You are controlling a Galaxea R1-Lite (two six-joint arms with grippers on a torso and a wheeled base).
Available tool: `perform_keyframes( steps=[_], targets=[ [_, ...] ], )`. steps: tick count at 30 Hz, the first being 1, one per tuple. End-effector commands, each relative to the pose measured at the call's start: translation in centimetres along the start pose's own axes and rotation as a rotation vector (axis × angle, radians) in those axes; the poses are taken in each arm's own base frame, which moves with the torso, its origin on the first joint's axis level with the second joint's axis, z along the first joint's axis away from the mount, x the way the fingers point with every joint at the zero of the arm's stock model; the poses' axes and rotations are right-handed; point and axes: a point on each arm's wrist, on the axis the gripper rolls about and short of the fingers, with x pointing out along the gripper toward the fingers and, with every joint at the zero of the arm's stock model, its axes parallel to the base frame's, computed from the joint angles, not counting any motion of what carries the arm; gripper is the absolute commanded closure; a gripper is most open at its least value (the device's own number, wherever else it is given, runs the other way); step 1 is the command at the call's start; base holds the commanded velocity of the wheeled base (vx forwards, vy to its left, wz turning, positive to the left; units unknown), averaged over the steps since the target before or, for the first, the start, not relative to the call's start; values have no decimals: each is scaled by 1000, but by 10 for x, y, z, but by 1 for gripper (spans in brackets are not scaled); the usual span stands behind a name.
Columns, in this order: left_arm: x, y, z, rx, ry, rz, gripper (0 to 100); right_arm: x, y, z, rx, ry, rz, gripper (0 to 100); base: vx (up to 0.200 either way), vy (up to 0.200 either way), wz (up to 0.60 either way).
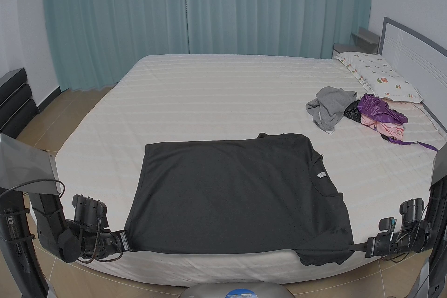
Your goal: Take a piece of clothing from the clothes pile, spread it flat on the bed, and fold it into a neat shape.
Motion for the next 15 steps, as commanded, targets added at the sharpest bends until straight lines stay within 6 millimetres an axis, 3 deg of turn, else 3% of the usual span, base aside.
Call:
perform_keyframes(
  steps=[1, 15],
  targets=[
    [-6, 2, -5, 17, 13, 6, 100, -5, 4, -2, 0, 4, -2, 100, 0, 0, 0],
    [-20, 7, -21, 134, 60, 24, 100, -18, 9, -5, -20, 33, -26, 100, 0, 0, 0]
  ],
)
